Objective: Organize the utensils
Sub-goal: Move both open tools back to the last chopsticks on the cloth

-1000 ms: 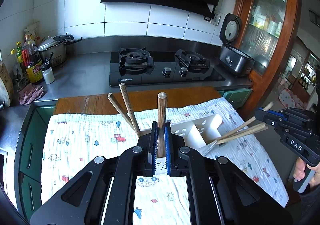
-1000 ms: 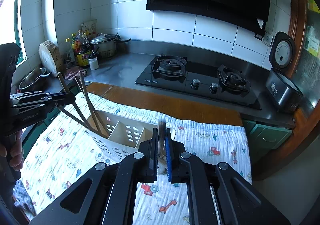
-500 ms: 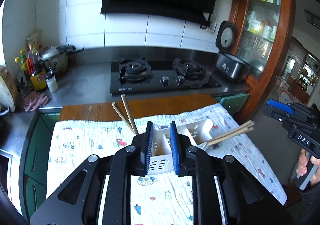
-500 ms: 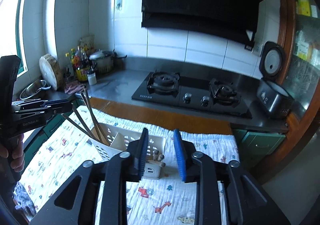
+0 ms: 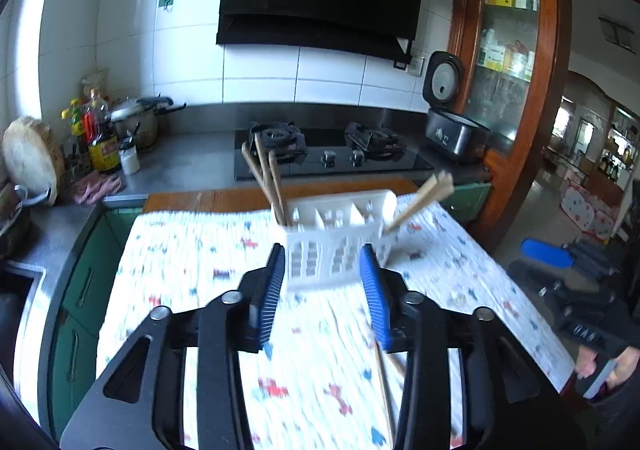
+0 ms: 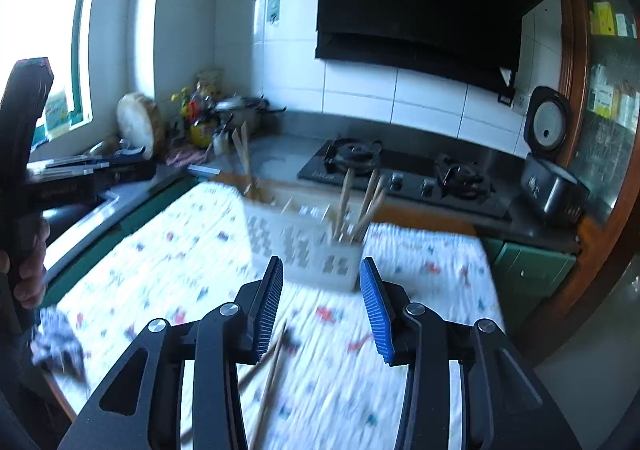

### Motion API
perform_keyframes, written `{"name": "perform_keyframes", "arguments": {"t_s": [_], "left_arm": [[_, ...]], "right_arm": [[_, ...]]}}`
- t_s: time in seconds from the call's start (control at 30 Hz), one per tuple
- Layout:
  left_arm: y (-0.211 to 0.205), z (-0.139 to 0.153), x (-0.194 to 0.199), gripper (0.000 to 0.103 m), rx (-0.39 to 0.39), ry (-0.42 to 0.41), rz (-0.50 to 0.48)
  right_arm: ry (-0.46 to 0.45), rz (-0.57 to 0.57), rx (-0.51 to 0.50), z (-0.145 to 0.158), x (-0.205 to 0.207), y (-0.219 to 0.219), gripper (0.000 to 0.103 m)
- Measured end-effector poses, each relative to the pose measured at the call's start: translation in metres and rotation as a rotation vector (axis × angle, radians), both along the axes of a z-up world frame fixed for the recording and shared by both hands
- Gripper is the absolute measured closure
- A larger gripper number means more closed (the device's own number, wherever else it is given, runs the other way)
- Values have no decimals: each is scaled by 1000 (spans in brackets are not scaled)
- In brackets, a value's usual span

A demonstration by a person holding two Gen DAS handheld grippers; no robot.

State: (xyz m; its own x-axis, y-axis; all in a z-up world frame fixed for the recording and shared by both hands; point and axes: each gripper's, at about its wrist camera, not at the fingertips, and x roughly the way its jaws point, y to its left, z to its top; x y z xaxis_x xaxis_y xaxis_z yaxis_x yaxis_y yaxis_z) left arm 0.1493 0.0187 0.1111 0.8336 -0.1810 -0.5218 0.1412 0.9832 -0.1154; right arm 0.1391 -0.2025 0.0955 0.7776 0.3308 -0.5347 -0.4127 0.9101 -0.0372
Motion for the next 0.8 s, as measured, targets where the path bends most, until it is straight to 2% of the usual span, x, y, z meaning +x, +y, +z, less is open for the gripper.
{"name": "perform_keyframes", "arguments": {"t_s": [0.13,0.2,0.33,0.43,0.53,0.67,0.8], "left_arm": [[-1,-26,-33,63,5,11,28],[0,-39,-48,63,-22,26,24],[2,-63,-74,63,-13,46,65],[9,-79,-87,63,-46,76,73],[11,-96,-94,63,-22,101,100],[21,-113,-97,63,-57,142,108],[22,-123,-101,63,-50,158,107]], "right_arm": [[36,12,-13,-47,-35,6,64],[66,16,-15,-69,-48,9,64],[120,15,0,-107,-69,9,64],[175,21,23,-133,-78,10,67],[203,20,26,-153,-86,14,71],[229,9,21,-171,-89,19,75],[264,0,28,-184,-88,22,81]]}}
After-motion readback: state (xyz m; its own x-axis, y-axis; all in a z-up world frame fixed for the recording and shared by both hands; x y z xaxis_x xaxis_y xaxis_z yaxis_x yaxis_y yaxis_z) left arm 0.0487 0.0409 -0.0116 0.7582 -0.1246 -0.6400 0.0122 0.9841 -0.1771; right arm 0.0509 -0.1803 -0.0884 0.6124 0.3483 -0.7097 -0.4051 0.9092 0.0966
